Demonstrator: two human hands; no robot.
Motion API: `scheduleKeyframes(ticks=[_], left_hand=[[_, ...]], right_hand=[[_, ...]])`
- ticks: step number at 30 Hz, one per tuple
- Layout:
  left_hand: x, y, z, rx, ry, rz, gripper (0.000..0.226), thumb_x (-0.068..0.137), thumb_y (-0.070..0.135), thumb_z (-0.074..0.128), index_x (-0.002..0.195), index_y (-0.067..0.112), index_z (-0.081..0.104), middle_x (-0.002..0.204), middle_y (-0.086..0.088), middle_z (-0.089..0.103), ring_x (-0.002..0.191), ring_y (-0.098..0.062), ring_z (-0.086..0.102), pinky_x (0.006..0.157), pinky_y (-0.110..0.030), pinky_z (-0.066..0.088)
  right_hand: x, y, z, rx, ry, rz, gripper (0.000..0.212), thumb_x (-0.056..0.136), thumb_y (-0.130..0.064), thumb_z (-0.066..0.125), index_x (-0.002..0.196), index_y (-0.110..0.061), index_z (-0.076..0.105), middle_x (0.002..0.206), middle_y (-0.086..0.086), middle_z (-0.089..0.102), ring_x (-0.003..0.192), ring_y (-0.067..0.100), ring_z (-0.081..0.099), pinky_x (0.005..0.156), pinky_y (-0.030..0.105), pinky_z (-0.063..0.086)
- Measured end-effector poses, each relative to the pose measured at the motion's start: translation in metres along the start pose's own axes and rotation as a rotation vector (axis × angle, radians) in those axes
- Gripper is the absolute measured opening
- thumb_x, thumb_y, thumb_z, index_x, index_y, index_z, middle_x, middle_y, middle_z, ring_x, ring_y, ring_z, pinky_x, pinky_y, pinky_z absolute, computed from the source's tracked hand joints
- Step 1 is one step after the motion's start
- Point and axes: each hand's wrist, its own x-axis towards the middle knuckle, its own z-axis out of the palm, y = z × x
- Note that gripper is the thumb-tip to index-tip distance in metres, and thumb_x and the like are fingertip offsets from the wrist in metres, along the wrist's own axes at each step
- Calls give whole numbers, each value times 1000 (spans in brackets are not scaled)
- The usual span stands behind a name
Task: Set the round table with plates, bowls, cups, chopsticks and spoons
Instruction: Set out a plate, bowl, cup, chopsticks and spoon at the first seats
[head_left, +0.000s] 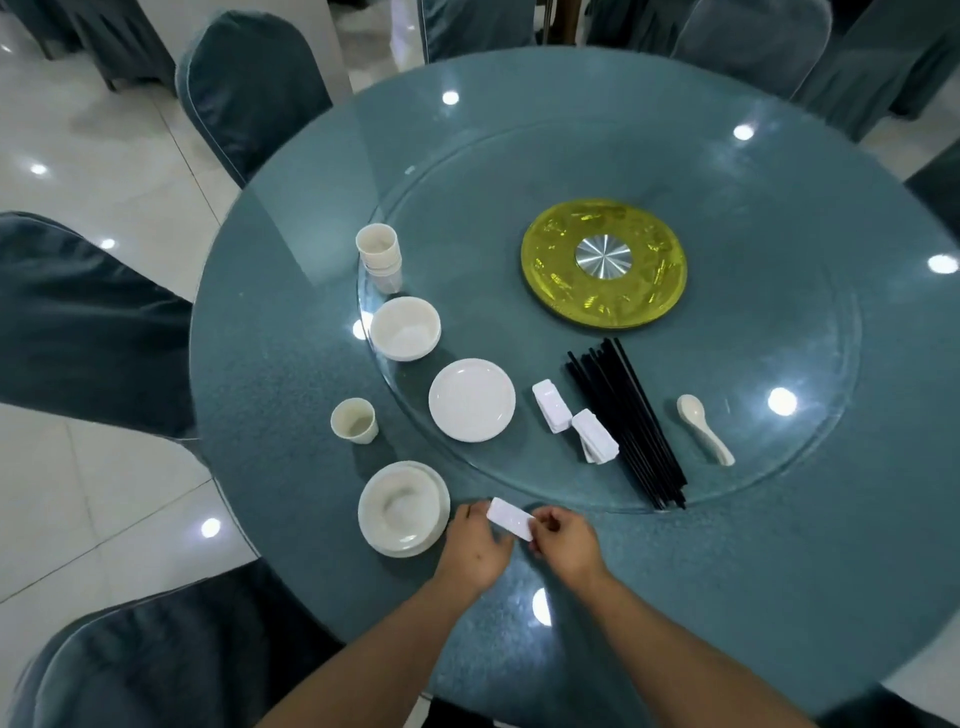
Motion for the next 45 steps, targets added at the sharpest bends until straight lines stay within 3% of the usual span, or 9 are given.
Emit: scheduleKeyframes(ticks=[10,14,19,24,26,29,34,40,45], left_hand=[[1,-15,20,-72,-11,-81,18,84,7,50,91,3,65,96,-18,64,92,-30,60,82,-31,44],[5,-15,20,-77,-28,-89,19,84,7,49,91,3,66,94,-17,65,92,-32,60,84,-35,48],[5,-8,6,-17,-9,-96,5,84,10,51,83,8,55,94,-9,54,86,-22,49,73,-22,32],[15,32,-16,9,37,-13,16,86,13,53,96,12,65,99,-8,64,97,-24,58,84,-26,39],[21,54,-21,-4,42,16,26,88,12,54,111,8,66,113,-9,66,109,-24,60,95,-25,40],[29,88,-22,-15,38,63,27,88,10,54,111,5,67,113,-11,67,108,-24,61,93,-22,40],[42,136,-14,-20,38,114,25,88,11,51,106,6,67,107,-10,70,103,-25,63,87,-22,42],[62,171,3,-36,20,108,22,90,12,52,106,10,68,107,-5,70,100,-18,64,79,-12,37],[82,182,15,-3,-13,88,25,91,10,48,106,12,68,109,-4,69,100,-19,63,92,-26,49]], right_hand=[[3,26,19,-26,26,150,23,87,-10,60,107,-15,70,97,4,74,89,22,70,91,35,54],[4,26,19,-31,31,151,24,88,-9,59,109,-12,68,98,7,73,89,23,70,90,34,54],[1,15,1,-109,26,107,20,90,-11,56,104,-10,70,95,10,74,92,25,70,92,35,53],[-6,-15,-47,-149,78,-41,24,92,-22,54,77,-9,66,69,3,67,70,21,63,70,30,51],[-6,-21,-70,-103,163,-69,26,92,-23,54,73,-10,64,62,0,61,61,16,55,62,25,43],[0,-27,-106,-83,245,-68,21,90,-21,55,75,-12,65,63,2,62,60,15,53,55,21,40],[16,-24,-159,-160,316,3,19,93,-15,53,86,-6,69,78,14,69,79,30,65,73,31,48],[38,-13,-189,-248,309,93,20,94,-16,54,92,-3,68,92,15,71,91,30,66,77,29,46],[63,-14,-195,-309,277,101,19,94,-18,53,91,-6,67,92,15,71,91,31,66,72,28,45]])
